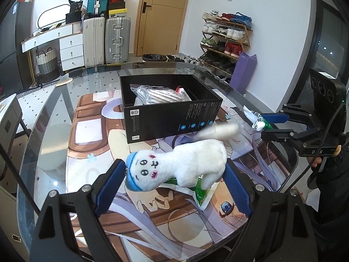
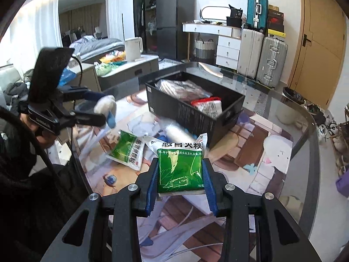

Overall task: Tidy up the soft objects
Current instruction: 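Carry the plush toy and green sachet over the black box with both grippers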

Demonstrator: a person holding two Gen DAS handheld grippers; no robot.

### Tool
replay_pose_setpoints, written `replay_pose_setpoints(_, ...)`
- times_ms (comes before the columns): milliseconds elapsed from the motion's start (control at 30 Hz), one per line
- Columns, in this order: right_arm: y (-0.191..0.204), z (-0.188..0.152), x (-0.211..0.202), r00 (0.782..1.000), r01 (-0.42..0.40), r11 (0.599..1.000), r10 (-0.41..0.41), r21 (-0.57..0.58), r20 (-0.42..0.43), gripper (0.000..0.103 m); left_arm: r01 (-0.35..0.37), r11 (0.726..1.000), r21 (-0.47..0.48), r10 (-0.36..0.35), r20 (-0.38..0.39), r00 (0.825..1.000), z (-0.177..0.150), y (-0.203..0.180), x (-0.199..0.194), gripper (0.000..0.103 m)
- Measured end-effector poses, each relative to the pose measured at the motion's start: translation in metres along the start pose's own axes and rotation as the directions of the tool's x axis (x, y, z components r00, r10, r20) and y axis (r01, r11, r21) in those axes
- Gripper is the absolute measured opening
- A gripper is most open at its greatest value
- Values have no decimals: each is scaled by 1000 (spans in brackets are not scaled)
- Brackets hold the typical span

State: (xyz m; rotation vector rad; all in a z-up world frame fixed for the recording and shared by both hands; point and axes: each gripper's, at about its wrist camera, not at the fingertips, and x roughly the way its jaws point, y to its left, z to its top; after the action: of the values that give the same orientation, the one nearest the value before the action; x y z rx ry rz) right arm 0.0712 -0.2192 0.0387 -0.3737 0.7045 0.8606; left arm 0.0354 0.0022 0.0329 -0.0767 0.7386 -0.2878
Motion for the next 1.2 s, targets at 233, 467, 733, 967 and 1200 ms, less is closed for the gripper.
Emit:
replay_pose_setpoints(233,4,4,-3,1000,3,1000,-3,-3,19,38,-14,1000,-4,14,12,1000,4,0,0,88)
replay_pose_setpoints(467,2,11,-6,998,20,1000,-22,19,61,38,-38,999,-12,39,38,999,14,0,1,88)
replay_pose_setpoints(733,-5,19,-4,993,48,996,-56,75,104,38,-82,996,-27,85,91,992,32,2,0,89)
replay_pose_setpoints(967,-10,27,-2,989,52,993,-65,106,131,38,-113,992,-61,120,125,985,49,11,1,89)
replay_pose_setpoints(1200,-12,39,5,987,54,991,-71,120,145,38,-143,987,-77,154,159,975,63,12,4,89)
